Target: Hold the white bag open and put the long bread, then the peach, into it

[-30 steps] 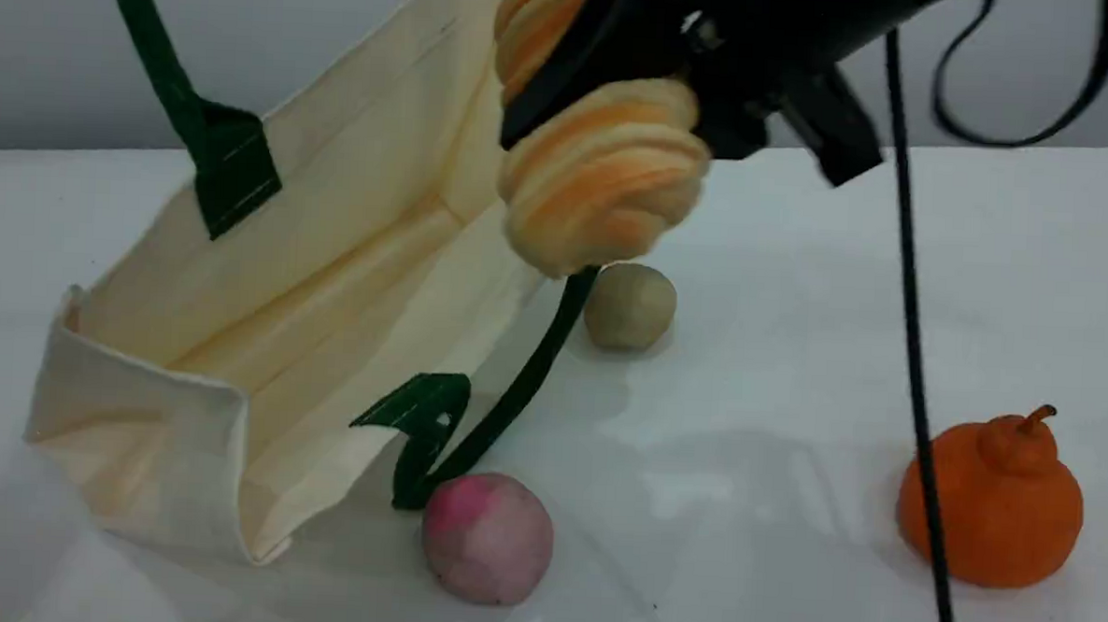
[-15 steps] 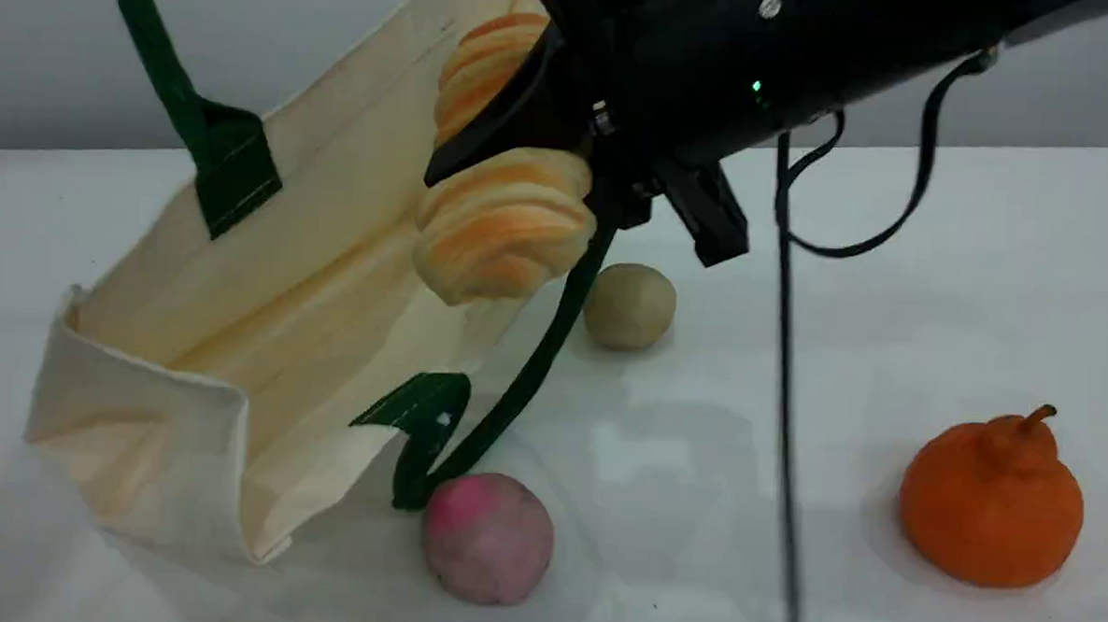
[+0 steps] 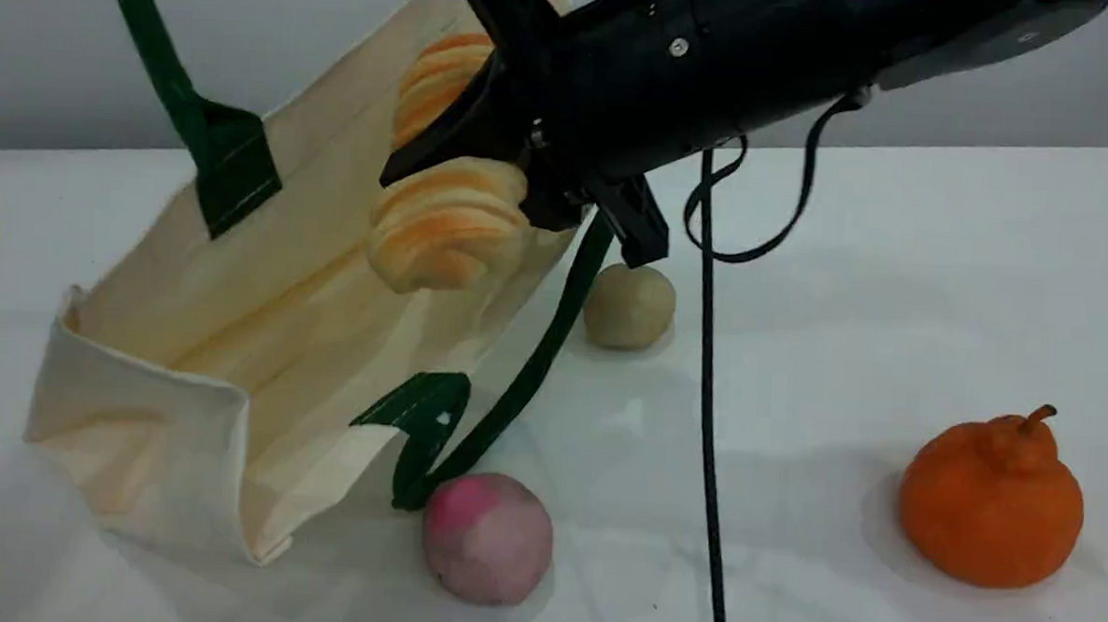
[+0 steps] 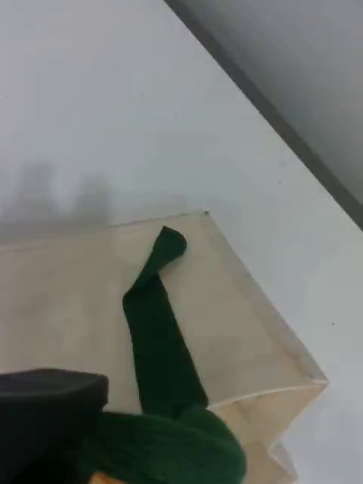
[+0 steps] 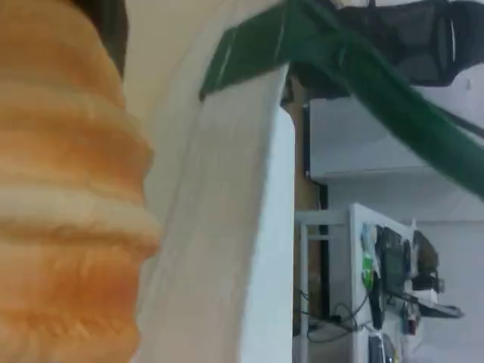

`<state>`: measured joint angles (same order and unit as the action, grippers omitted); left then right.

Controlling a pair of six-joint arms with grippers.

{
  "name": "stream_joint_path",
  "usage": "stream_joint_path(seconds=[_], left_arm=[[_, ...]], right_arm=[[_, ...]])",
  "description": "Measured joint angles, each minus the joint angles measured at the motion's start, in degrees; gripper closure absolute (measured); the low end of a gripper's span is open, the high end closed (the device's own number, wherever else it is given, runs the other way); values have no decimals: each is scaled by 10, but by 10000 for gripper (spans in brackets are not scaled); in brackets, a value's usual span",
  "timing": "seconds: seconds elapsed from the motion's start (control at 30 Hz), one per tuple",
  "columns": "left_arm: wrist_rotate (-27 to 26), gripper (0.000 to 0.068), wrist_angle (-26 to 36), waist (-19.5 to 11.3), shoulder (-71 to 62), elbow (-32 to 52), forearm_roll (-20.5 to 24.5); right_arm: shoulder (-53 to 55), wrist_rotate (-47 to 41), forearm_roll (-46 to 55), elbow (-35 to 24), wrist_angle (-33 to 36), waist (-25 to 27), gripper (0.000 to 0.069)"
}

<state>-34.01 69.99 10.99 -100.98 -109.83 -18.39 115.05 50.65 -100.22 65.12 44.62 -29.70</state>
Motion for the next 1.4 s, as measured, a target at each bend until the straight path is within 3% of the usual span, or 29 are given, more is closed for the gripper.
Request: stream_joint_path(seconds=[0.17,0.27,0.53,0.63,1.4], left_arm=[[0,590,0,0,0,0,-2],[0,590,0,0,0,0,-2],[0,590,-1,0,0,0,-6],[0,590,0,0,0,0,-14],[0,590,0,0,0,0,-13]], right_arm=[[11,13,2,18,-15,-10,560],[12,29,3,27,-27,-24,515],[18,55,2,52,-41,-47,196],[22,54,2,52,-47,-47,128],[22,54,1,57,-62,-39,106]])
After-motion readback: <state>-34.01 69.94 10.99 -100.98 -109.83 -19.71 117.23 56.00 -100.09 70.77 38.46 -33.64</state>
